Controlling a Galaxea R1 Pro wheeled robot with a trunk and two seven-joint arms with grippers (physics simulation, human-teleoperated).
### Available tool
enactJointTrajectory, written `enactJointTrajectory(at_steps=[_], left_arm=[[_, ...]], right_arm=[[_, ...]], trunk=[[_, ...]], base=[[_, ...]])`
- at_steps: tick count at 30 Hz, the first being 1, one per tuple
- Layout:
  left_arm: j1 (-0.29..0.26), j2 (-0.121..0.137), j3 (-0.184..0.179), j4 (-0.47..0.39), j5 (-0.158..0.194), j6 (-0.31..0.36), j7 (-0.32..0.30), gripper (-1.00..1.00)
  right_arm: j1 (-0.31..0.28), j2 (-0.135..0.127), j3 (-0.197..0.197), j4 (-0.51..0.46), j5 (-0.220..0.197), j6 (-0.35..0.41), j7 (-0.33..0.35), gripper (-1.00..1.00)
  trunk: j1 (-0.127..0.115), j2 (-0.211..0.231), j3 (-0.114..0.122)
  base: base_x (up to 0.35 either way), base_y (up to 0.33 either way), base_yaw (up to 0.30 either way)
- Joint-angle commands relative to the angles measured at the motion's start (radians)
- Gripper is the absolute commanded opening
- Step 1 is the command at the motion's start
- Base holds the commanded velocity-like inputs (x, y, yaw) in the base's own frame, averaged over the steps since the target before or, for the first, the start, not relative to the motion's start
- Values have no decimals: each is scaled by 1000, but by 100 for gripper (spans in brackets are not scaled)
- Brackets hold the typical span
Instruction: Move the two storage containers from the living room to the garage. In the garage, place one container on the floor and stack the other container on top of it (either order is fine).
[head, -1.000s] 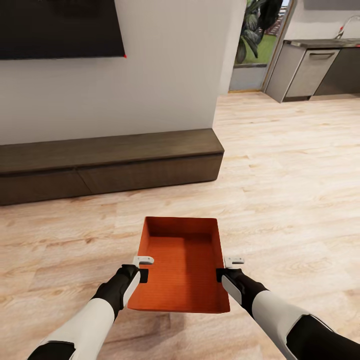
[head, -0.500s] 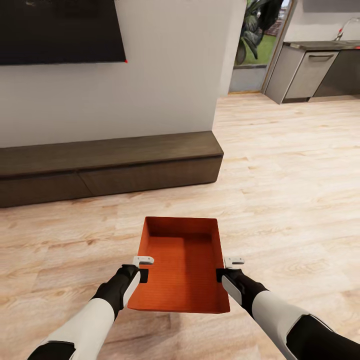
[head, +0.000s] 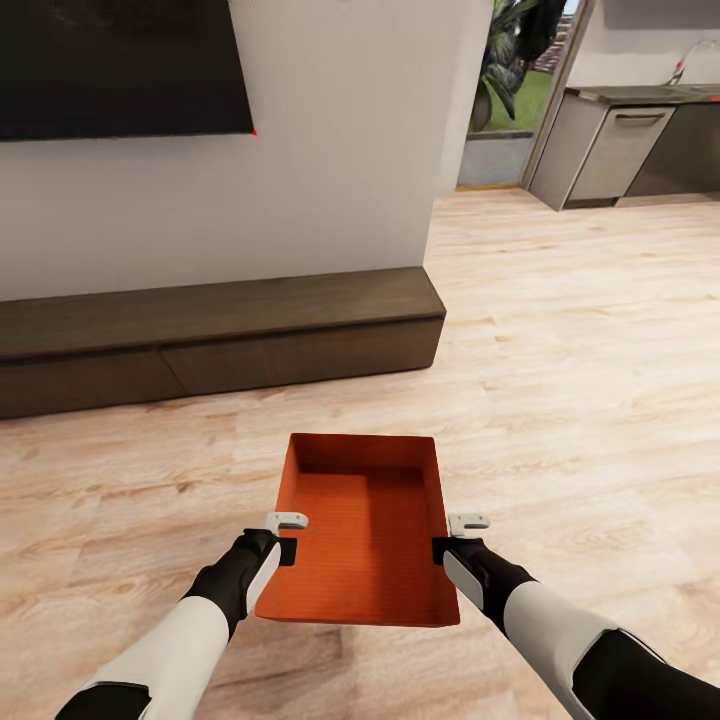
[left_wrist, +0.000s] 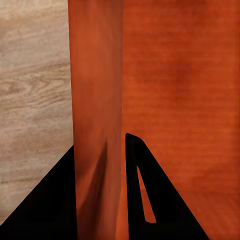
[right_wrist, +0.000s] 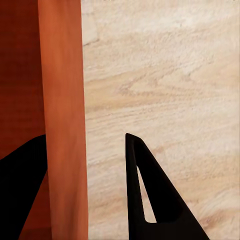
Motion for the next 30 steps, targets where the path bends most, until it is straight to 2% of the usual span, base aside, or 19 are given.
enactJointTrajectory(at_steps=[1, 30], left_arm=[[0, 0, -4, 0, -5, 7, 5, -100], [0, 0, -5, -1, -5, 7, 6, -100]], right_arm=[[-1, 0, 11, -5, -14, 1, -1, -100], [-1, -1, 12, -14, -13, -1, -4, -100]], trunk=[[-4, 7, 3], [-115, 210, 93]], base=[[0, 0, 0], [0, 0, 0]])
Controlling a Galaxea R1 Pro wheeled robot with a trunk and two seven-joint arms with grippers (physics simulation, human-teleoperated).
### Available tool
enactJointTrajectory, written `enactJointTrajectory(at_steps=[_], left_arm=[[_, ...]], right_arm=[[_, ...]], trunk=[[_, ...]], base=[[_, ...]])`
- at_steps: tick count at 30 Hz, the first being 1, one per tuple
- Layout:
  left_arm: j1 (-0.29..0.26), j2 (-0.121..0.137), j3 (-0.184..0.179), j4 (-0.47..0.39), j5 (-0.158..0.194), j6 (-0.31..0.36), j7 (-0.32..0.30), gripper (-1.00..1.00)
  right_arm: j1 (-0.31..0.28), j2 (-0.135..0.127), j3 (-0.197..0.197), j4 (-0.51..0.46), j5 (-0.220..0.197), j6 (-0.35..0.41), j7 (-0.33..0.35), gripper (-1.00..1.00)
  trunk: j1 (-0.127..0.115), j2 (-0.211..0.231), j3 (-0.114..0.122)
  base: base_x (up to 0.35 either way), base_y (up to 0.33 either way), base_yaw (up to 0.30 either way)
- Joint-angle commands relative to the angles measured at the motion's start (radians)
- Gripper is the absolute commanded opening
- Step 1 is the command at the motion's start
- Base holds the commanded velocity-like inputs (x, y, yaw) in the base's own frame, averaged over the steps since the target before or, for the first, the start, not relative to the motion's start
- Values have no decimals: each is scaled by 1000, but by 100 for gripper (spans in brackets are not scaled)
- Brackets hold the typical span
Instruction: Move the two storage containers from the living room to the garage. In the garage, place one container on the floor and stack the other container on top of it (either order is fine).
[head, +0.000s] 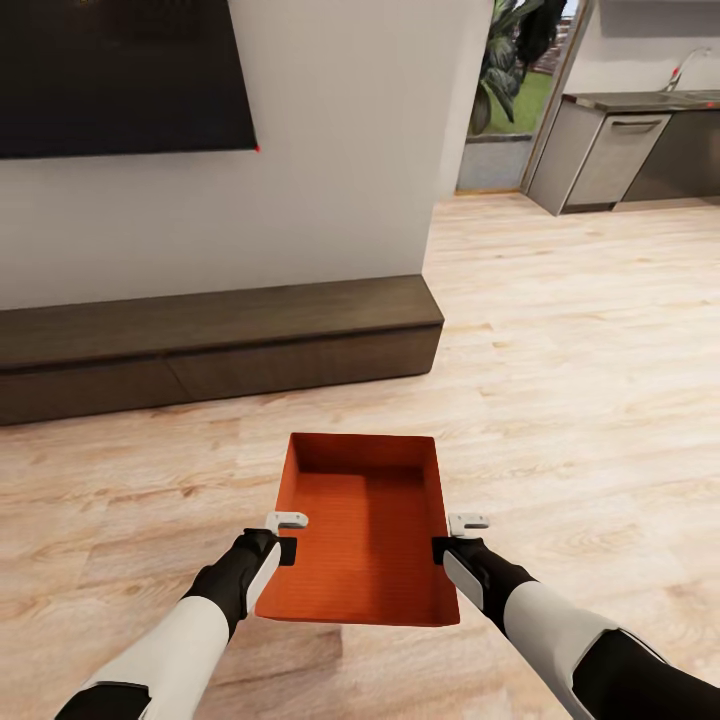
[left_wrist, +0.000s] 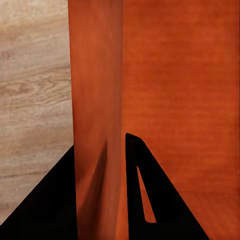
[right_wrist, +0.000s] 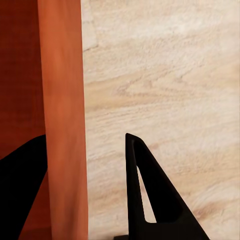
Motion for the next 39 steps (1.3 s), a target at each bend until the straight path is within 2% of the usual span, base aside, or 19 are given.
enactJointTrajectory(at_steps=[1, 39], left_arm=[[0, 0, -4, 1, -4, 8, 6, -100], [0, 0, -2, 1, -4, 6, 6, -100]], right_arm=[[-1, -1, 9, -14, -9, 2, -4, -100], [-1, 1, 9, -15, -7, 4, -8, -100]], trunk=[[-4, 7, 2], [-150, 273, 122]], base=[[0, 0, 0], [0, 0, 0]])
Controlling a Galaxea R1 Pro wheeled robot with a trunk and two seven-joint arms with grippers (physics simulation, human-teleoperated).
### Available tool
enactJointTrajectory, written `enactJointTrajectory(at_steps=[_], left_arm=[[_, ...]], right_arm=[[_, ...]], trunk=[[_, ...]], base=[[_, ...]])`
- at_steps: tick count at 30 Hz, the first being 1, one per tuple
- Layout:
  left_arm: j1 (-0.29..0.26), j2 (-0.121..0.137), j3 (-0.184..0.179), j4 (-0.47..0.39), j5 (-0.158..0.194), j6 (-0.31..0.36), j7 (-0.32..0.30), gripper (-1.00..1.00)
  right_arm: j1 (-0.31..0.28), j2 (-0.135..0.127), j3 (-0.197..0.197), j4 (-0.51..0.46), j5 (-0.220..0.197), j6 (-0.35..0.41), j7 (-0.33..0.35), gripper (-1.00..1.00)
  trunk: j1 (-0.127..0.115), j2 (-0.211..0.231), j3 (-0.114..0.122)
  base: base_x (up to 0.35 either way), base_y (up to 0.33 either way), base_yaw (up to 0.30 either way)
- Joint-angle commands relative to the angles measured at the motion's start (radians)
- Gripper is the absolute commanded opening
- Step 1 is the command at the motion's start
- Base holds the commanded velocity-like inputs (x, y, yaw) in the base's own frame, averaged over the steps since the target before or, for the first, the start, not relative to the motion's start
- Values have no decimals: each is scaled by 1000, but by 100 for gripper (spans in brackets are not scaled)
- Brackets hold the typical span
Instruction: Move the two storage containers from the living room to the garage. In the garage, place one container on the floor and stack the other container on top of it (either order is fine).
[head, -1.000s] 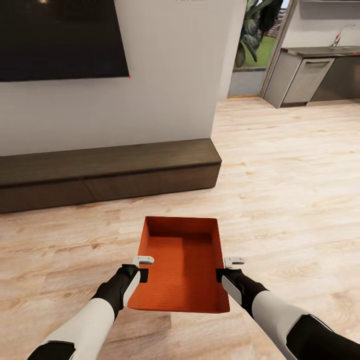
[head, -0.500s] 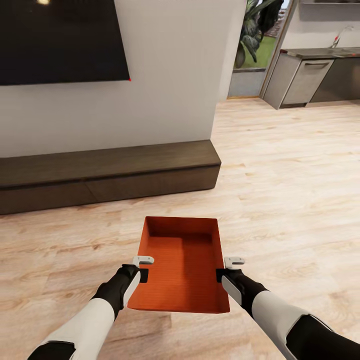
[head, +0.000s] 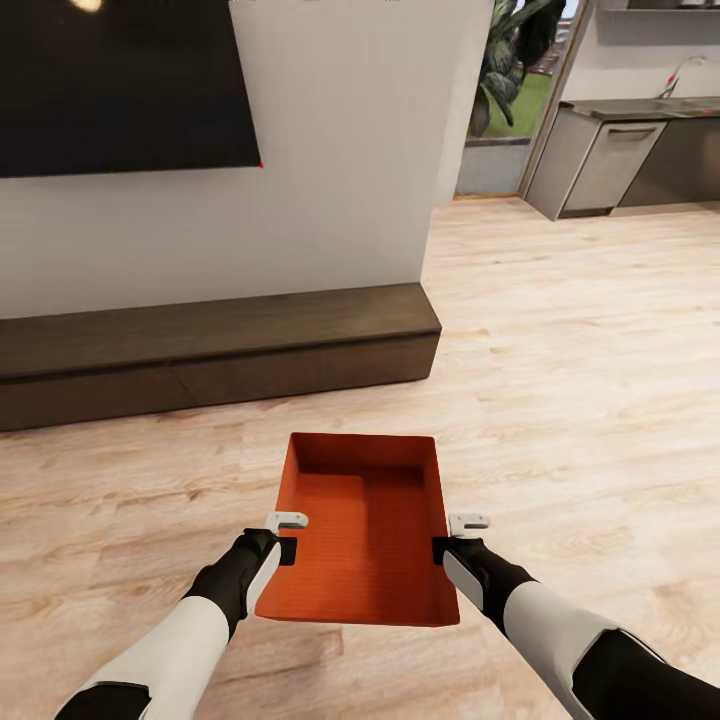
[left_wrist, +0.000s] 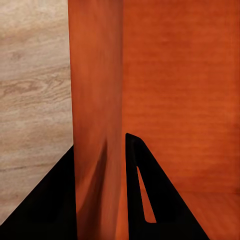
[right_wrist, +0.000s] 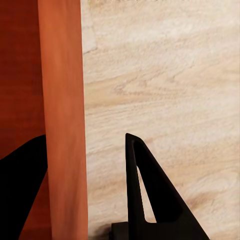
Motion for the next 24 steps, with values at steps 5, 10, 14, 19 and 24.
enactJointTrajectory(at_steps=[5, 10, 14, 19, 24], left_arm=[[0, 0, -3, 0, -3, 7, 5, -100], [0, 0, -3, 0, -3, 7, 5, -100], [0, 0, -3, 0, -3, 7, 5, -100], [0, 1, -3, 0, -3, 7, 5, -100], [0, 1, -3, 0, -3, 7, 5, -100]], right_arm=[[-1, -1, 6, -15, -5, 4, -5, -100], [-1, -1, 6, -15, -4, 4, -5, -100], [-1, 0, 6, -15, -5, 4, -4, -100], [-1, 0, 6, -15, -5, 5, -4, -100], [-1, 0, 6, -15, -5, 5, -4, -100]], trunk=[[-19, 35, 15], [-38, 70, 31], [-54, 98, 43], [-73, 133, 59], [-92, 168, 75]], base=[[0, 0, 0], [0, 0, 0], [0, 0, 0], [0, 0, 0], [0, 0, 0]])
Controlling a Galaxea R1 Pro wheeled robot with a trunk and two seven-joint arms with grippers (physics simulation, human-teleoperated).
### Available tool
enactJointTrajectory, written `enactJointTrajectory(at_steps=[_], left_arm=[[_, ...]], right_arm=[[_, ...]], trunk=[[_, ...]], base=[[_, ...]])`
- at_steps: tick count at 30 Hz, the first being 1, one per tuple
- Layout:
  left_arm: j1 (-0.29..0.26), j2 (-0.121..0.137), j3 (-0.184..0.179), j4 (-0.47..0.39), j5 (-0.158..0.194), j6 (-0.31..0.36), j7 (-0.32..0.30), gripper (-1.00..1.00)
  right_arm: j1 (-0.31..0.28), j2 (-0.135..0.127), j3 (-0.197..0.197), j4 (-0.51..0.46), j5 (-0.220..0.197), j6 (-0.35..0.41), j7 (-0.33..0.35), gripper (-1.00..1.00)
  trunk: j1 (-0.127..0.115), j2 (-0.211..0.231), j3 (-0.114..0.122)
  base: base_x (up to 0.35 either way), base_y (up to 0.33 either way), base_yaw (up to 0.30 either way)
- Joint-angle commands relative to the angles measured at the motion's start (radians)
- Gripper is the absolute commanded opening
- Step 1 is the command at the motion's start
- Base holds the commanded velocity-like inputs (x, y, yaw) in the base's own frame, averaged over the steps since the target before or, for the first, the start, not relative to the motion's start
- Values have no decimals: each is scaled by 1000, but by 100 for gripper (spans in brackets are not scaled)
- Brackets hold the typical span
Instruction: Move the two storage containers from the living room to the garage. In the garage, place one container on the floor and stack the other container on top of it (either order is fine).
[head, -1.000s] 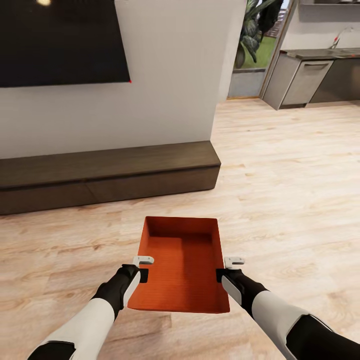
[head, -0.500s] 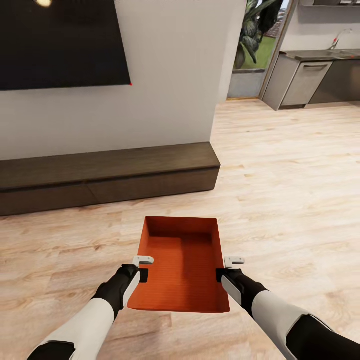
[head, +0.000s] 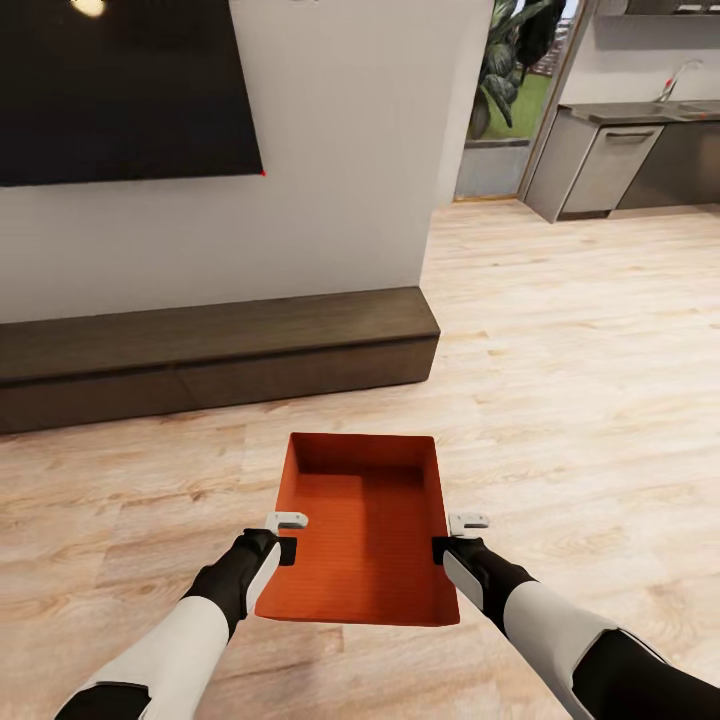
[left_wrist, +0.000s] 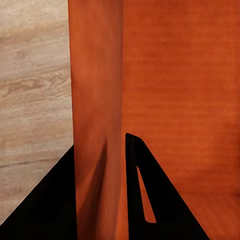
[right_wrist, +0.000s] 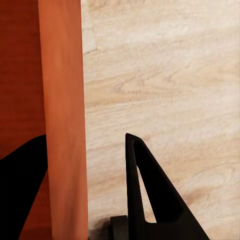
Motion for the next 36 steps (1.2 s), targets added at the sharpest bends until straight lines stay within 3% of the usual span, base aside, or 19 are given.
enactJointTrajectory(at_steps=[1, 22, 36], left_arm=[[0, 0, -3, 0, -5, 8, 5, -100], [0, 0, -3, 0, -5, 8, 5, -100], [0, 0, -3, 0, -5, 9, 5, -100]], right_arm=[[-1, -1, 9, -13, -10, 3, -5, -100], [-1, 0, 7, -13, -10, 2, -6, -100], [-1, 3, 7, -13, -10, 2, -7, -100]], trunk=[[-4, 7, 2], [-84, 154, 68], [-138, 252, 133]], base=[[0, 0, 0], [0, 0, 0], [0, 0, 0]])
